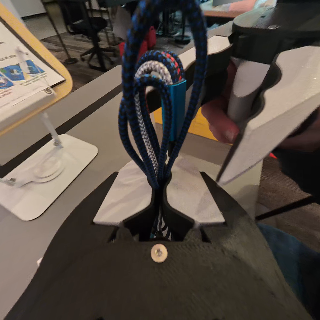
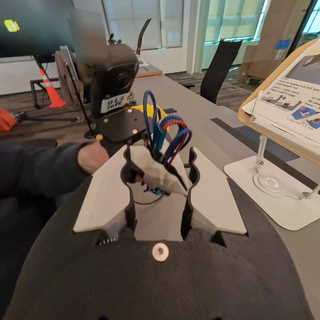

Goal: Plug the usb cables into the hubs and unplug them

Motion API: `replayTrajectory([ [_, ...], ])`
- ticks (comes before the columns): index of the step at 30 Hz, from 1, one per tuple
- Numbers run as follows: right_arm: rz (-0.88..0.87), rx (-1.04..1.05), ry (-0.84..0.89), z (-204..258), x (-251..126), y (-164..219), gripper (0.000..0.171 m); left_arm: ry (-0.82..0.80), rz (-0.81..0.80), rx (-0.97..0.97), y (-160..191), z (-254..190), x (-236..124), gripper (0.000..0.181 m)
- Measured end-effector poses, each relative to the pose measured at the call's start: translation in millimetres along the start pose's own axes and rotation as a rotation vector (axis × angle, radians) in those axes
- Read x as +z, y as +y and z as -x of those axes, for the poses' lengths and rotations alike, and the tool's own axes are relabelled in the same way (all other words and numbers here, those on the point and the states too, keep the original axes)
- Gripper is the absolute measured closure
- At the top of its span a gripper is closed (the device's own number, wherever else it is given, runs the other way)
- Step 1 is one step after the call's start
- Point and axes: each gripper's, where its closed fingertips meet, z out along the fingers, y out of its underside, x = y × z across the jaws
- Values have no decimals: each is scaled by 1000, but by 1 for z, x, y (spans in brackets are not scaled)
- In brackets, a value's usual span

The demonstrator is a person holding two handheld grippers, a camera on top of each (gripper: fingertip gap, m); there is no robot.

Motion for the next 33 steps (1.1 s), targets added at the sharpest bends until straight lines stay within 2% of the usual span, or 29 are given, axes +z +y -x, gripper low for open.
replayTrajectory([
  [2, -28, 40, 18, -3, 10, 0, 110, -44, 33, 17, 6, 1, 5, 181],
  [4, -59, 43, 36, -8, 13, 0, 134, -76, 40, 26, 9, 2, 8, 181],
  [10, -74, 63, 0, -8, 12, 2, 155, -83, 34, 61, 8, 5, 7, 178],
  [15, -114, 113, 17, -16, 6, -1, 157, -121, -11, 117, 0, 6, 0, 162],
  [23, -155, 162, 50, -20, 0, -5, 158, -372, -15, 286, -7, 16, -2, 149],
  [27, -165, 169, 63, -21, -1, -5, 157, -415, 6, 287, -7, 21, -4, 168],
  [29, -159, 145, 77, -21, -1, -6, 156, -390, 15, 264, -6, 22, -5, 172],
  [33, -156, 153, 46, -23, -3, -6, 142, -358, 5, 195, -4, 27, -9, 177],
])
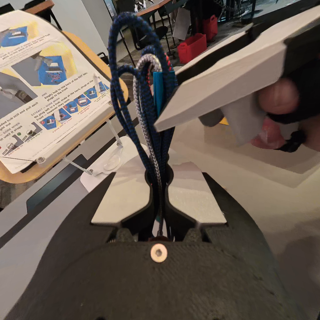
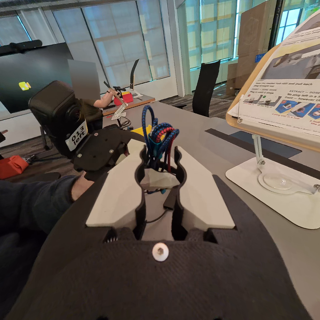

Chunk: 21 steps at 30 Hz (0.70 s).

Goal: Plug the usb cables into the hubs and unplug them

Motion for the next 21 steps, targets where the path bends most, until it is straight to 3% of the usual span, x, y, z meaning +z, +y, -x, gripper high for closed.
replayTrajectory([
  [3, 62, 16, 17, -6, -1, 12, 112, 9, -1, -32, 2, 4, -1, 177],
  [5, 97, -4, 6, -4, 3, 21, 109, 67, 1, 3, 2, -6, 0, 177],
  [7, 102, -47, -79, 10, 9, 23, 106, 262, -15, 24, -2, -33, -3, 176],
  [13, 9, -168, -562, 72, -15, 11, 127, 936, -116, -153, -19, -91, -58, 175],
  [15, 12, -154, -687, 84, -26, 10, 124, 1068, -155, -177, -23, -98, -75, 175],
  [21, 41, -183, -843, 103, -32, 25, 154, 1285, -224, -227, -28, -114, -96, 175],
])
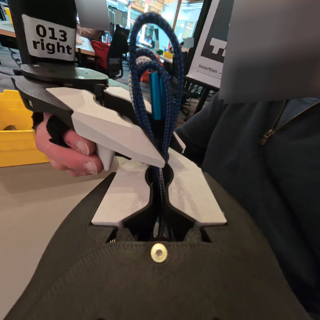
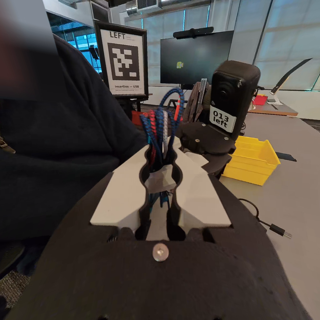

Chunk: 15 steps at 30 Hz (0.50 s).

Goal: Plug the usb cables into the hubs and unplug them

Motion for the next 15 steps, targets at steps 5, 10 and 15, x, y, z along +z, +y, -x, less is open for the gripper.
replayTrajectory([
  [5, 21, 32, 139, -21, -6, 5, 163, -79, -52, -51, -2, 20, -9, 172],
  [10, 14, 45, 284, -38, -17, 1, 164, -255, -50, -19, -5, 40, -19, 150],
  [15, 52, 57, 481, -62, -33, 6, 165, -552, 76, 83, -2, 67, -30, 122],
])
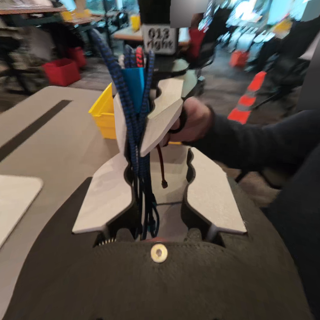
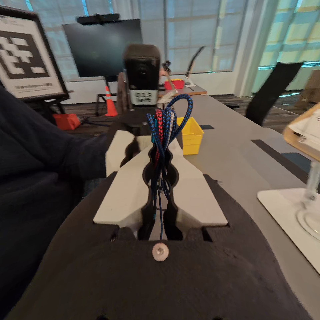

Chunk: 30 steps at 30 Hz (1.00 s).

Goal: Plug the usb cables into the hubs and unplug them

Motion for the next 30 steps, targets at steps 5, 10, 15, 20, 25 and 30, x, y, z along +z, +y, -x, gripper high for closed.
replayTrajectory([
  [5, 31, -18, 177, -18, -2, -2, 165, -360, 161, 159, 6, 32, 2, 117],
  [10, 64, -33, 281, -25, -1, -2, 164, -555, 228, 153, 8, 53, -2, 138],
  [15, 73, -13, 293, -24, 1, 0, 164, -569, 189, 75, 8, 59, -7, 172],
  [20, 82, -13, 304, -25, 3, -1, 164, -523, 169, 41, 9, 58, -7, 175],
  [25, 50, 38, 233, -23, 0, -5, 138, -433, 83, -89, 10, 62, -14, 175],
  [30, 152, 67, 274, -28, -22, 19, 130, -407, -67, -214, 3, 79, -42, 175],
])
